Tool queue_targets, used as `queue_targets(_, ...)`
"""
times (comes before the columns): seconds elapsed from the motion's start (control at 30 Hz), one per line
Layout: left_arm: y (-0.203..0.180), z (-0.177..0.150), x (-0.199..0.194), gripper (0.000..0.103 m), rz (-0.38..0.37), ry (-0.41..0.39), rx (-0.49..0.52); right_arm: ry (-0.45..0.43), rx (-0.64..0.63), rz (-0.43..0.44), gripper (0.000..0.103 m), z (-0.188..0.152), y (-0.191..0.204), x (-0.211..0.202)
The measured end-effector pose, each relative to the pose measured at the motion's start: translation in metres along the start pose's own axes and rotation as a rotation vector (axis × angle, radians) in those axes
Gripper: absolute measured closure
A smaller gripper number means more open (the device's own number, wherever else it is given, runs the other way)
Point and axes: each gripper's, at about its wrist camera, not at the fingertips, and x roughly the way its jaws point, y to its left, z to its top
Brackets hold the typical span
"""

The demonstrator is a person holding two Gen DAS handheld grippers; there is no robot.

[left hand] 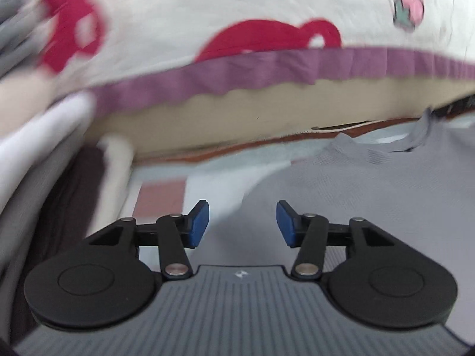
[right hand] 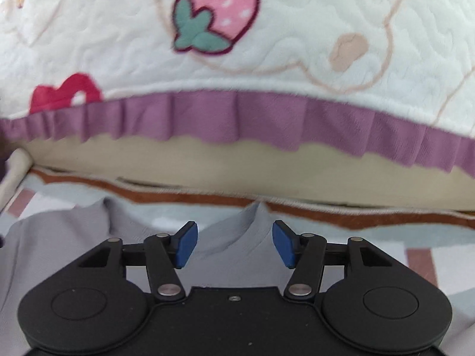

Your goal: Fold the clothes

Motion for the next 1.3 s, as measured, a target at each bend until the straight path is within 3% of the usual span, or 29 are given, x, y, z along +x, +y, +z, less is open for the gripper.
queue_targets(0.1,0.013,-0.034,-0.042,0.054,0.003,0.046,-0.042,0.024,0.054,0.015,0.042,-0.009,0.001,-0.009)
queue_targets(0.23,0.029,-0.065,-0.092,0.051,0.015,0.071,-0.106,0.055,0.045,0.123,0.042,-0.022,0.006,-0.018)
queue_targets(0.37,0.045,-0.095,-0.117,0.042,0.121,0.077,-0.146,0.105,-0.024,0.223,0.042,-0.035,0.043,-0.018)
queue_targets(0.43,0.060,-0.109,-0.118,0.042,0.133,0.123,-0.236,0.134,-0.062,0.263,0.042,-0.042,0.062,-0.022)
queue_targets(0.6,0.090,-0.124,-0.108,0.042,0.043,0.141,-0.475,0.215,-0.138,0.370,0.042,-0.062,0.100,-0.045)
queue_targets(0.73,0.086,-0.128,-0.087,0.037,-0.021,0.201,-0.503,0.259,-0.230,0.433,0.042,-0.081,0.127,-0.053)
queue_targets(0.8,0.076,-0.128,-0.083,0.033,-0.013,0.195,-0.464,0.273,-0.274,0.440,0.042,-0.090,0.139,-0.056)
queue_targets(0.83,0.070,-0.128,-0.083,0.035,0.003,0.182,-0.437,0.278,-0.296,0.440,0.042,-0.095,0.144,-0.057)
queue_targets(0.87,0.064,-0.127,-0.083,0.050,0.021,0.167,-0.406,0.282,-0.318,0.440,0.042,-0.099,0.150,-0.059)
queue_targets(0.93,0.054,-0.126,-0.085,0.099,0.075,0.134,-0.328,0.282,-0.370,0.434,0.042,-0.107,0.162,-0.063)
queue_targets(1.1,0.054,-0.119,-0.108,0.100,0.250,0.051,-0.181,0.277,-0.475,0.434,0.042,-0.127,0.183,-0.075)
queue_targets(1.2,0.076,-0.125,-0.094,0.099,0.183,0.134,-0.317,0.272,-0.503,0.445,0.038,-0.138,0.190,-0.083)
queue_targets(1.3,0.085,-0.132,-0.090,0.099,0.154,0.147,-0.387,0.267,-0.531,0.456,0.038,-0.149,0.198,-0.091)
